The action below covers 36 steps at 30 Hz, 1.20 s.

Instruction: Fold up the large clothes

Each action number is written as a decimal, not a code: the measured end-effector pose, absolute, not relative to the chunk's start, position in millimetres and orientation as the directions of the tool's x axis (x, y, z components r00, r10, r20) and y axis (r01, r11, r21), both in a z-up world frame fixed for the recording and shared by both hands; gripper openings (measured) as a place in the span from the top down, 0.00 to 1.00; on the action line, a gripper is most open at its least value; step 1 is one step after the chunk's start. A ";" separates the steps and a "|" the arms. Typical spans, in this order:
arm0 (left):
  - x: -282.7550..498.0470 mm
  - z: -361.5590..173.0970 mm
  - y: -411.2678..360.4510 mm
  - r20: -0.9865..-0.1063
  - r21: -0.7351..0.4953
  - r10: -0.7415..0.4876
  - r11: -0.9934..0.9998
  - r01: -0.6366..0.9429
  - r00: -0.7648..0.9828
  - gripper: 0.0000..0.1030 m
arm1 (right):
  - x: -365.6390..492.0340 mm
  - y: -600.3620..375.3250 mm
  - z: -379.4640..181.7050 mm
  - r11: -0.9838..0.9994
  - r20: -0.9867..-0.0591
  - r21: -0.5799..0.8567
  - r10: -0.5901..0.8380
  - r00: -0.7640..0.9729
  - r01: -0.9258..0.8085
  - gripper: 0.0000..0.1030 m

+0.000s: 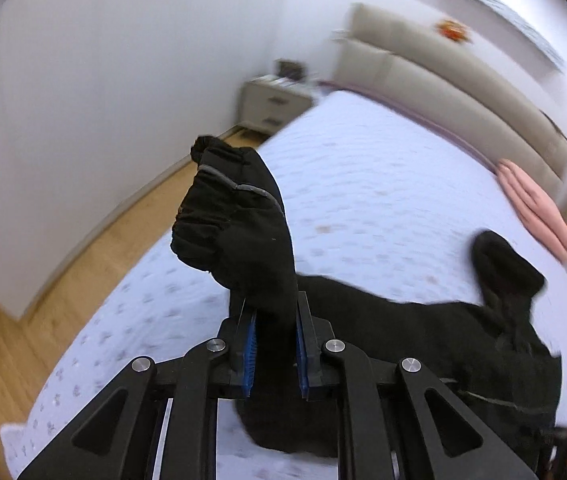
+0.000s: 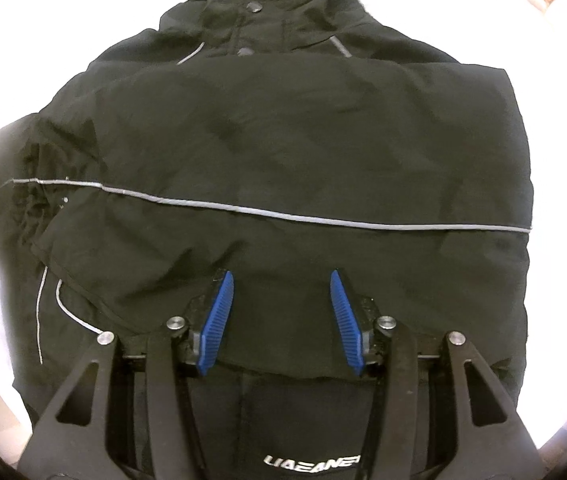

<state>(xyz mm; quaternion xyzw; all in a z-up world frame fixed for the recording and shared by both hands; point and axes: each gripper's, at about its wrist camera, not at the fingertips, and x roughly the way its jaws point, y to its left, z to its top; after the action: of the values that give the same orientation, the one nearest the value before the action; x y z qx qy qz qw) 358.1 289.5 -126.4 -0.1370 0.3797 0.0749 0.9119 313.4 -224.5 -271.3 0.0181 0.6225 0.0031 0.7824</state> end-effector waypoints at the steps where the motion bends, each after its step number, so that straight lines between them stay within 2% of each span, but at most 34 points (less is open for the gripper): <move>1: 357.1 -119.9 272.8 -0.705 -0.183 0.020 0.961 -0.208 0.709 0.85 | 311.8 -228.0 -269.6 0.999 -0.973 0.033 0.028 0.231 0.020 0.53; 5: 356.0 -96.2 186.9 -0.675 -0.136 -0.074 0.990 -0.025 0.734 0.85 | 304.9 -244.6 -262.1 0.999 -0.967 0.041 0.032 0.251 0.033 0.53; 11: 350.6 -91.2 73.7 -0.661 -0.114 -0.234 0.970 0.213 0.713 0.85 | 289.8 -273.9 -254.1 0.995 -0.961 0.063 0.041 0.273 0.075 0.53; 16: 344.2 -124.9 -20.3 -0.693 -0.104 -0.341 0.919 0.380 0.635 0.85 | 277.7 -280.4 -247.8 0.994 -0.958 0.071 0.043 0.282 0.088 0.53; 21: 336.0 -195.1 -91.8 -0.773 0.011 -0.279 0.892 0.453 0.569 0.83 | 273.8 -281.6 -246.4 0.994 -0.956 0.077 0.052 0.289 0.077 0.52; 23: 334.2 -216.7 -101.3 -0.800 0.029 -0.259 0.885 0.466 0.542 0.79 | 273.4 -281.8 -245.7 0.995 -0.953 0.079 0.056 0.298 0.065 0.52; 24: 332.6 -229.7 -107.6 -0.817 0.028 -0.256 0.878 0.478 0.517 0.72 | 274.6 -280.9 -245.6 0.995 -0.951 0.082 0.060 0.302 0.060 0.51; 25: 333.1 -237.2 -104.7 -0.831 0.006 -0.269 0.871 0.490 0.488 0.56 | 276.4 -279.0 -246.0 0.995 -0.950 0.087 0.067 0.306 0.052 0.50; 28: 327.0 -240.1 -103.4 -0.845 -0.075 -0.328 0.855 0.514 0.422 0.35 | 283.6 -272.5 -245.6 0.991 -0.943 0.133 0.119 0.311 0.025 0.46; 30: 318.4 -234.5 -104.0 -0.851 -0.103 -0.349 0.844 0.526 0.393 0.31 | 290.4 -267.0 -241.9 0.982 -0.931 0.189 0.175 0.320 0.011 0.42; 33: 310.0 -221.1 -89.4 -0.855 -0.150 -0.371 0.845 0.513 0.362 0.31 | 304.1 -255.2 -231.8 0.954 -0.894 0.301 0.288 0.342 -0.017 0.37; 36: 307.0 -204.7 -67.5 -0.852 -0.168 -0.371 0.863 0.477 0.370 0.31 | 322.3 -238.5 -227.9 0.918 -0.857 0.395 0.385 0.343 -0.044 0.36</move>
<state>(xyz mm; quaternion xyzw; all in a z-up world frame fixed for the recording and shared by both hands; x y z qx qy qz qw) 307.0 -67.5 -204.7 0.0531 0.4990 -0.2565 0.8261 322.3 -238.5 -227.9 0.1531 0.5575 0.1333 0.8050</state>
